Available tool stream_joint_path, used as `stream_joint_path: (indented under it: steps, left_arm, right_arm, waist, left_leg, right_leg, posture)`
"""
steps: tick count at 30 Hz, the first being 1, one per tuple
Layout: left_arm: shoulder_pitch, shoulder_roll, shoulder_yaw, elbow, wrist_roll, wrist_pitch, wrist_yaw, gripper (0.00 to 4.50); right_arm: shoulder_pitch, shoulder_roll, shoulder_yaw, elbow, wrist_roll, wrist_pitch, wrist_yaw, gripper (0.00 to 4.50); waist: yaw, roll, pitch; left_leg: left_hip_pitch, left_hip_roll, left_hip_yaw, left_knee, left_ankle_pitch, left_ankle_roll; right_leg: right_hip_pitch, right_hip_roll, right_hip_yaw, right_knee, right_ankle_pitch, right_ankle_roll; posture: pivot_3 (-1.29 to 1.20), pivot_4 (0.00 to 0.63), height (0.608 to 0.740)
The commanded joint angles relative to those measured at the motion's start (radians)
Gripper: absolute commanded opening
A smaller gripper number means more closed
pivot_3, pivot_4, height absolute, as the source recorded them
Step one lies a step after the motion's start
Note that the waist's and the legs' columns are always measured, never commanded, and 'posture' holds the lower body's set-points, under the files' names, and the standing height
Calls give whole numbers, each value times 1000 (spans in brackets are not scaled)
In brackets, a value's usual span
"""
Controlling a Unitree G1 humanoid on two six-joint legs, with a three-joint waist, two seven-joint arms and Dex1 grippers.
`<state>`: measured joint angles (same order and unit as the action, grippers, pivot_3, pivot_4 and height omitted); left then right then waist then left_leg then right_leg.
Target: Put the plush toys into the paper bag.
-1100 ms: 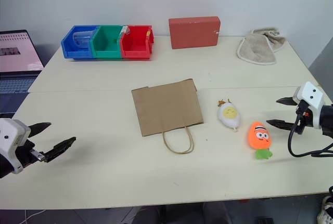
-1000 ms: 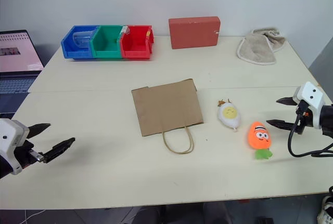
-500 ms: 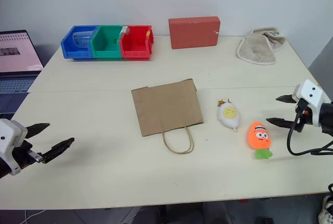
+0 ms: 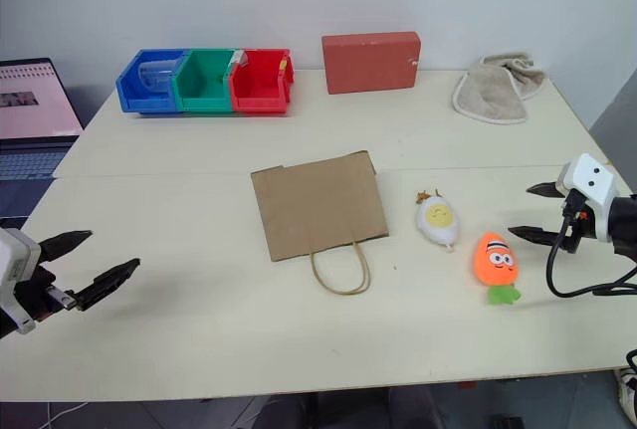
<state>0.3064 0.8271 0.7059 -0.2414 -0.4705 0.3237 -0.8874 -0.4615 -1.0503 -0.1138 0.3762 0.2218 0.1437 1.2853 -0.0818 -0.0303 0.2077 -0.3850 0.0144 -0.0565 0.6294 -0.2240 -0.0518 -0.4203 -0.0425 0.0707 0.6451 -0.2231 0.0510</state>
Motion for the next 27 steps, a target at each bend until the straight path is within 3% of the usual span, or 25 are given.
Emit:
stream_joint_path:
  steps: [1, 7, 14, 20, 27]
  left_arm:
    - [2, 12, 22, -41, -15, -11, -20, 4492]
    - [-6, 78, -87, -183, -23, 29, -97, 4492]
    - [-189, 135, -397, -278, 31, 27, -119, 4492]
    - [-406, 23, -726, -240, 136, -35, -128, 4492]
    - [-541, -128, -950, -108, 283, -148, -121, 4492]
  right_arm:
    - [-31, 2, -16, -15, 11, -9, -6, 4500]
    - [-18, 8, -26, -129, 43, 25, -2, 4500]
    - [90, -23, -65, -475, 166, 211, 8, 4500]
    - [200, -42, -98, -746, 267, 408, -53, 4500]
    - [275, -24, -95, -912, 310, 511, -147, 4500]
  waist:
    - [0, 0, 0]
    - [1, 0, 0]
    - [7, 0, 0]
    - [16, 0, 0]
    - [27, -1, -1]
  left_leg:
    - [0, 0, 0, 0, 0, 0]
    - [0, 0, 0, 0, 0, 0]
    - [0, 0, 0, 0, 0, 0]
    - [-1, 0, -1, 1, 0, 0]
    - [-2, 0, -1, 2, 0, 0]
  right_leg:
    - [0, 0, 0, 0, 0, 0]
    - [0, 0, 0, 0, 0, 0]
    - [0, 1, 1, 0, 2, 3]
    - [0, 1, 2, 0, 5, 8]
    - [1, 2, 2, 0, 5, 9]
  posture:
    - [0, 150, 740]
    - [0, 150, 740]
    - [0, 150, 740]
    - [0, 150, 740]
    - [0, 150, 740]
